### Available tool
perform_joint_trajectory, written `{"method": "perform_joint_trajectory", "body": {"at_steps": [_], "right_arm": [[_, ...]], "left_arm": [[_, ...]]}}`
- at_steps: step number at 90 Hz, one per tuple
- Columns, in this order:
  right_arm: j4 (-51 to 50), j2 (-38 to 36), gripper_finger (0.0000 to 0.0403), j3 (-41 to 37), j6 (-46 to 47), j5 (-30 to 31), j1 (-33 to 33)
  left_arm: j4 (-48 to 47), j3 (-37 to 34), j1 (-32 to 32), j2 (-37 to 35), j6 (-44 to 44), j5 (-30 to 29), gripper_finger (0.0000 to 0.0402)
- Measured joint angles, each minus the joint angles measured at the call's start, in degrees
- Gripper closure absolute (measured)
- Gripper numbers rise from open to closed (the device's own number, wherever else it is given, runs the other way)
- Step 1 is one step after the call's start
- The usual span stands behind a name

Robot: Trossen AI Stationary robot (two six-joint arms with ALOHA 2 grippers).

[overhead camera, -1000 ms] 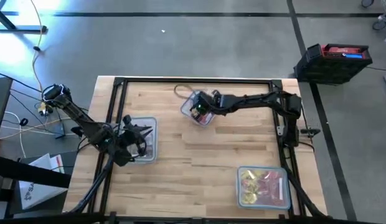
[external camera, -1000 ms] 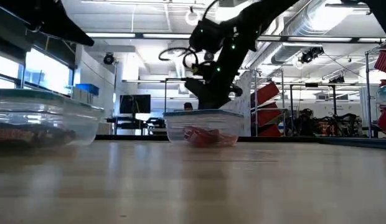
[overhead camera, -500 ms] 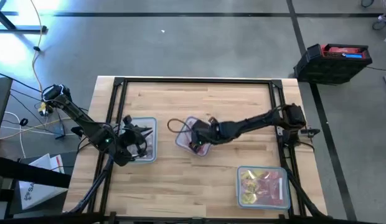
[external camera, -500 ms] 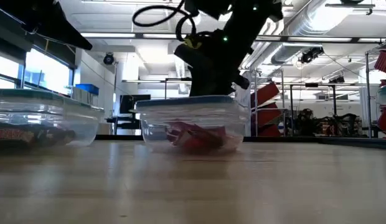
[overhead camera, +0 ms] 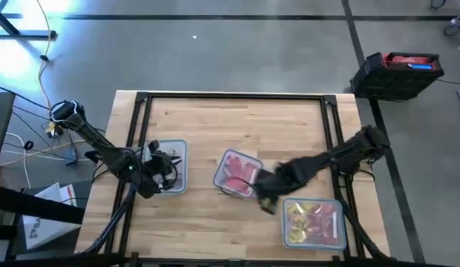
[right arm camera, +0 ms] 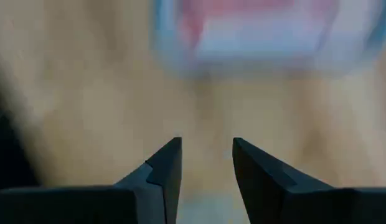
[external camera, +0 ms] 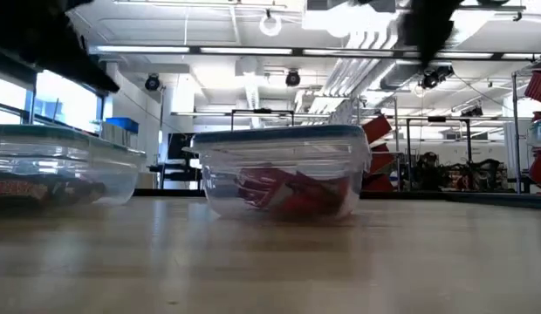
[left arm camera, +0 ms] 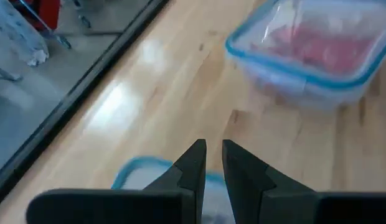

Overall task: Sort candy
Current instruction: Return to Home Position

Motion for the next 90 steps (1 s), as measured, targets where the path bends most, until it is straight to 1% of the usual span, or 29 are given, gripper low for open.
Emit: {"method": "perform_joint_trajectory", "body": {"at_steps": [6,12,19,27,38,57,73,80,90], "right_arm": [[-4.81,-0.14,0.0289,0.03,7.41,-6.62,3.64],[-8.00,0.58,0.0289,-0.26,12.52,-11.43,6.91],[-12.24,0.54,0.0289,-0.05,16.47,-14.53,10.02],[-16.18,0.54,0.0289,-1.10,19.44,-15.36,12.36],[-15.97,0.05,0.0289,-4.58,21.47,-15.41,12.40],[-7.38,0.05,0.0289,-11.90,18.42,-15.61,10.87],[-6.55,0.06,0.0289,-15.03,14.45,-10.72,7.55],[-6.36,0.08,0.0289,-15.66,11.84,-7.47,5.75],[-6.10,0.06,0.0289,-15.77,7.26,-3.45,3.26]], "left_arm": [[-1.77,-1.39,0.05,0.01,-1.94,4.13,0.0363],[-2.56,-2.41,0.06,0.00,-2.72,6.90,0.0363],[-3.73,-2.99,0.02,0.00,-3.64,8.20,0.0363],[-3.96,-3.71,0.17,0.00,-4.27,7.52,0.0363],[-3.86,-4.47,1.00,-0.04,-3.20,6.92,0.0363],[-4.00,-6.48,3.57,-0.02,0.19,5.87,0.0363],[-2.95,-6.65,5.46,-0.02,0.55,6.64,0.0363],[-0.54,-6.65,6.06,-0.02,2.85,6.78,0.0363],[3.05,-6.65,7.13,0.18,8.43,5.74,0.0363]]}}
